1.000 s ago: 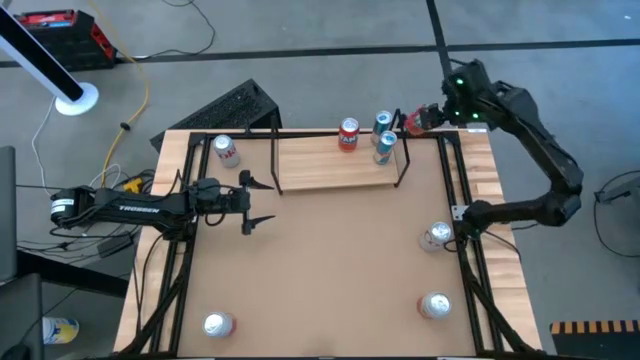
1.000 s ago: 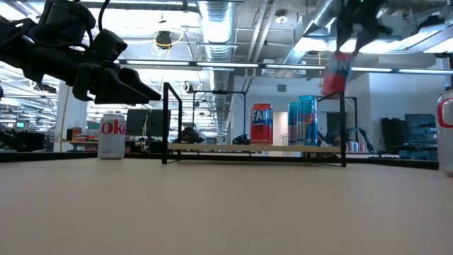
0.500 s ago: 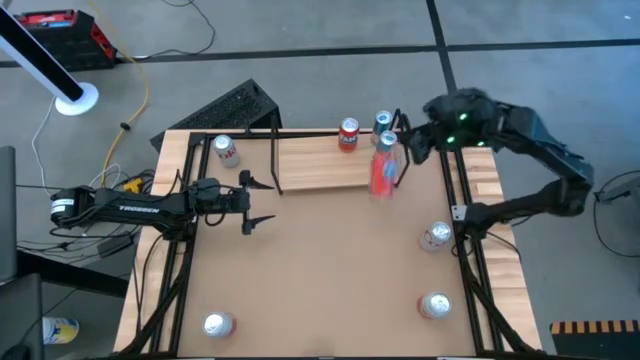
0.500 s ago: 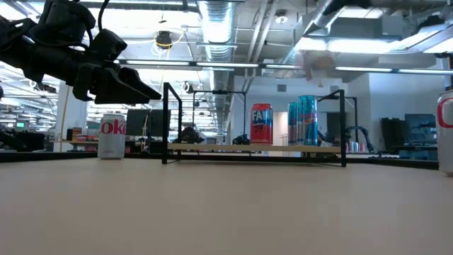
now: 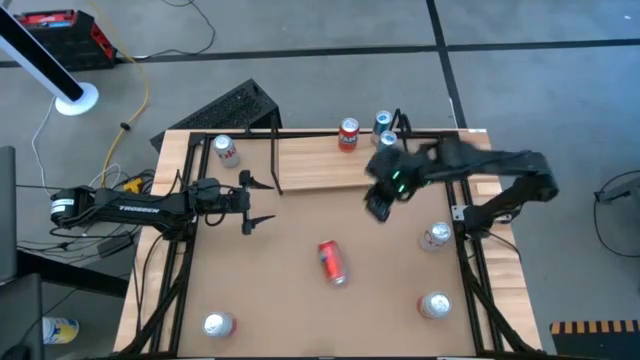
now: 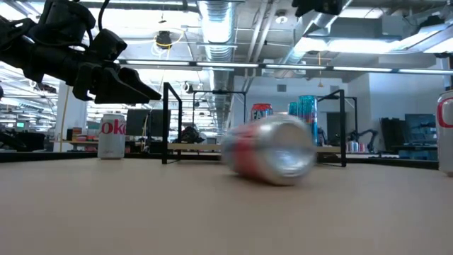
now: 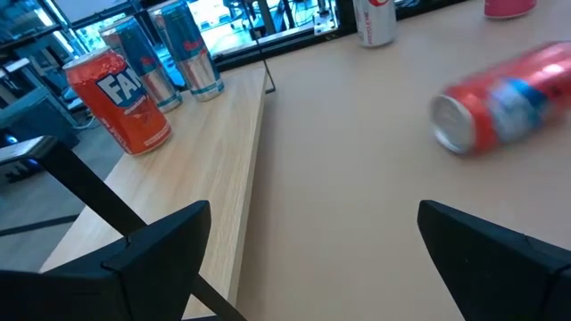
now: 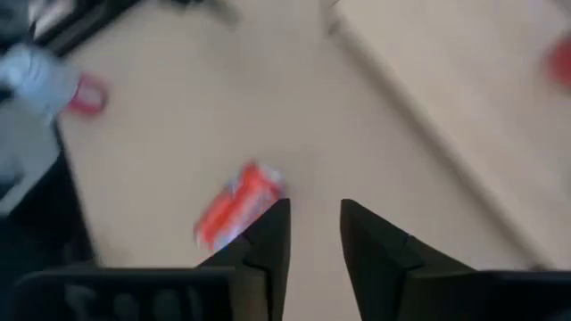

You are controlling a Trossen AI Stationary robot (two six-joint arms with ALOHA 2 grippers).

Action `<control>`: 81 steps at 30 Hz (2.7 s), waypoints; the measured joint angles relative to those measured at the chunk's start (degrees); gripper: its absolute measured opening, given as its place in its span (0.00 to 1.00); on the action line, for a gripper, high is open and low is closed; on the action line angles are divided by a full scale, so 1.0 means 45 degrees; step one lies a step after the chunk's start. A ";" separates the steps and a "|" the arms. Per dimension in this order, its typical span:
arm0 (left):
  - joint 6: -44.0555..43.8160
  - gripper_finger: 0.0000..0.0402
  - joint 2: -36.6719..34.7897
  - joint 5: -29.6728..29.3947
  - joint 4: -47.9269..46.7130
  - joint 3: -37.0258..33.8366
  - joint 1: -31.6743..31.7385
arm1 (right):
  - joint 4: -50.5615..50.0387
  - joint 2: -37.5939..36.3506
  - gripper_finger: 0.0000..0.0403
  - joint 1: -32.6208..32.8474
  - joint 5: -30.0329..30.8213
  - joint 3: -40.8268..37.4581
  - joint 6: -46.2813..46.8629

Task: Place canned beverage on shelf
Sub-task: Put the orange soda can on the shelf aligned with the other orange soda can on the shelf

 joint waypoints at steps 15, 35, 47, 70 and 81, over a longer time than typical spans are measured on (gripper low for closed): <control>-0.0721 0.96 -0.0485 0.8151 -0.6368 0.2488 -0.0509 | 0.5455 0.6156 0.24 0.1472 -0.8250 -0.0020 -0.4333; -0.4442 0.02 0.0116 0.7606 -0.6529 0.3269 -0.5446 | 0.3857 0.5937 0.08 0.2106 -0.6764 -0.0015 -0.7533; -1.0555 0.00 0.0107 0.5526 -1.1853 0.4779 -0.8536 | 0.5433 0.6116 0.06 0.2808 -0.6031 -0.0536 -0.8074; -0.9123 0.00 0.3352 0.5239 -1.3037 0.4770 -0.9913 | 0.6197 0.6062 0.07 0.4125 -0.2654 -0.0569 -0.4561; -0.5653 0.00 0.3400 0.1834 -1.4010 0.7280 -0.7584 | 0.4642 0.6034 0.09 0.3892 -0.2659 -0.0564 -0.4016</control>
